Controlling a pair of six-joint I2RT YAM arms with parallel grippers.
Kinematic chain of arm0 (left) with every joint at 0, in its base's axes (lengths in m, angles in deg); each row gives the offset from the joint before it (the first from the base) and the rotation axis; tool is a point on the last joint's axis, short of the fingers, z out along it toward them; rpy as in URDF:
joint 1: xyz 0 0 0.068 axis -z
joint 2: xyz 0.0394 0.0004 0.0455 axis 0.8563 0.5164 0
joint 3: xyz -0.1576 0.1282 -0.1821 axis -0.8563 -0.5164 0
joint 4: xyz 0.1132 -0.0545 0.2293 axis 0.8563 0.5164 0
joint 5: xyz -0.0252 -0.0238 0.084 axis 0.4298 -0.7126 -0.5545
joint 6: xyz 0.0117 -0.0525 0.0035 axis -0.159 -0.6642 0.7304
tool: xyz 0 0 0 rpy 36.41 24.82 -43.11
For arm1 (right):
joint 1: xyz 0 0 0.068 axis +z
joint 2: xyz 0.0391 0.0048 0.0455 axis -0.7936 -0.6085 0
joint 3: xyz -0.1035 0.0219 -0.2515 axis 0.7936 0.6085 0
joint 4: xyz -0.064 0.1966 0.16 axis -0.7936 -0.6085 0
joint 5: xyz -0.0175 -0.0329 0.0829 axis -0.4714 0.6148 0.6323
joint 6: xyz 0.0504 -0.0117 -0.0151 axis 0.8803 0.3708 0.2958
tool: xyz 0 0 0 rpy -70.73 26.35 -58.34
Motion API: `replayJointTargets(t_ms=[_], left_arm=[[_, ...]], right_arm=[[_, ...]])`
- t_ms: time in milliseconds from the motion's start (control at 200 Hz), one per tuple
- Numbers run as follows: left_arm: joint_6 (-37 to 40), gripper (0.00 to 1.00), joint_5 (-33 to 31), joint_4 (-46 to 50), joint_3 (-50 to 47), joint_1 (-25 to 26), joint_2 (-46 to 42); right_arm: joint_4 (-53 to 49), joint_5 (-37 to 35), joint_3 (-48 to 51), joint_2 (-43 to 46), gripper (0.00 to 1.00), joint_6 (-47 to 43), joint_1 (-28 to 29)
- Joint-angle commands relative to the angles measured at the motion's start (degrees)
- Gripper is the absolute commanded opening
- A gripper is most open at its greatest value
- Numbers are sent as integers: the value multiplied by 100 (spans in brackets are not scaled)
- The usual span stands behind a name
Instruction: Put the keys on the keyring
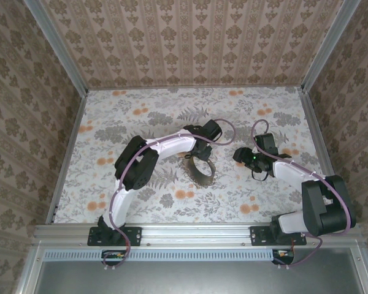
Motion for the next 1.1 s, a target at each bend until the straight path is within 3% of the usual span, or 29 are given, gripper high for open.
replayJointTargets(t_ms=[0,390,665,1095], left_arm=[[-111,34,-215,47,-94,-24,-175],[-25,37,-628,103,-247,-144,-563],[3,43,-671,82,-211,114,-843],[-651,39,-1048,18,-185,409,-522]], right_arm=[[47,107,63,-54,64,-111,-37],[-11,112,64,-1,64,-137,-33],[16,132,63,-27,64,-145,-34],[77,146,63,-89,64,-136,-37]])
